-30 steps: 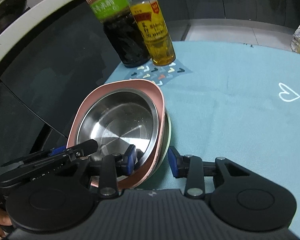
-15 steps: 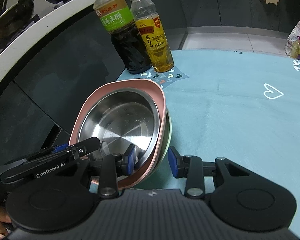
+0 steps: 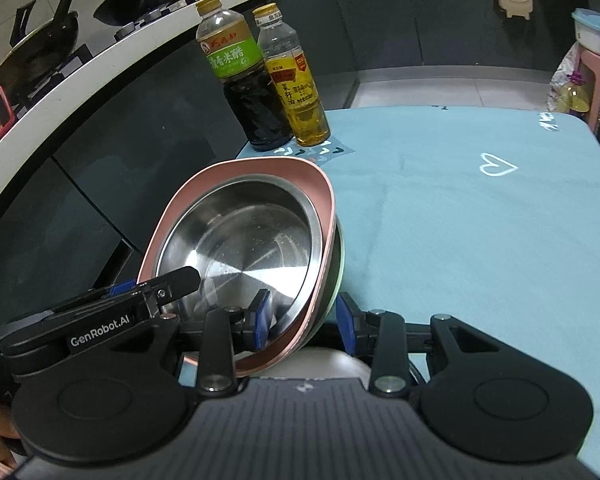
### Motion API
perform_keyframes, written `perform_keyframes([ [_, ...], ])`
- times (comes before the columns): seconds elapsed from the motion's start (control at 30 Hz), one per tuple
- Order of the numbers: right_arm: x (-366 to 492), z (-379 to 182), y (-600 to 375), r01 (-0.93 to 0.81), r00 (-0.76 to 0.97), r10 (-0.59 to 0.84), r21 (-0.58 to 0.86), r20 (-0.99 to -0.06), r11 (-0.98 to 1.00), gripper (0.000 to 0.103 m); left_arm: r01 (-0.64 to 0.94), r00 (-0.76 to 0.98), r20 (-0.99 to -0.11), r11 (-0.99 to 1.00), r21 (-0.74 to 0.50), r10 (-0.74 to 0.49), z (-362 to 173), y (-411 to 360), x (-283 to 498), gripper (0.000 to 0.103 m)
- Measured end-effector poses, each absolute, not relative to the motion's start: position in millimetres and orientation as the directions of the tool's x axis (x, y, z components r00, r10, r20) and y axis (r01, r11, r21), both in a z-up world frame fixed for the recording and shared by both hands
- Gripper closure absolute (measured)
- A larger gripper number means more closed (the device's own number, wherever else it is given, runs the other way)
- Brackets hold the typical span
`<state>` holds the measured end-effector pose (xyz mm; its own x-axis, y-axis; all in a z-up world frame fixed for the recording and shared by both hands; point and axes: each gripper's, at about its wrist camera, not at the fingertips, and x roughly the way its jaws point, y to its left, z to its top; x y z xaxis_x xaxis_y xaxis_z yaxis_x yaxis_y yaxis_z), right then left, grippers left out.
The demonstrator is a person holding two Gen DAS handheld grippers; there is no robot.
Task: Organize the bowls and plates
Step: 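Lift the plate stack with both grippers and carry it toward the black bowl, then lower the plate stack onto the black bowl stack with both grippers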
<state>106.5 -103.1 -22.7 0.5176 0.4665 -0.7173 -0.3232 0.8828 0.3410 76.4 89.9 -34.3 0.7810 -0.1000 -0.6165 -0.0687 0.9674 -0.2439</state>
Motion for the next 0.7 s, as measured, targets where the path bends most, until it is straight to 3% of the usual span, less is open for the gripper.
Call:
perform_keyframes([
  [0.47, 50.6, -24.4, -132.7, -0.276, 0.536, 0.435, 0.337, -0.724, 0.9, 0.081, 0.032, 0.762, -0.62, 0.968, -0.247, -0.184, -35.5, 59.2, 31.5, 0.069],
  [0.7, 39.6, -30.9, -138.9, -0.256, 0.54, 0.415, 0.326, -0.733, 0.91, 0.081, 0.03, 0.732, -0.661, 0.976, -0.215, -0.168, -46.3, 46.8, 27.1, 0.069],
])
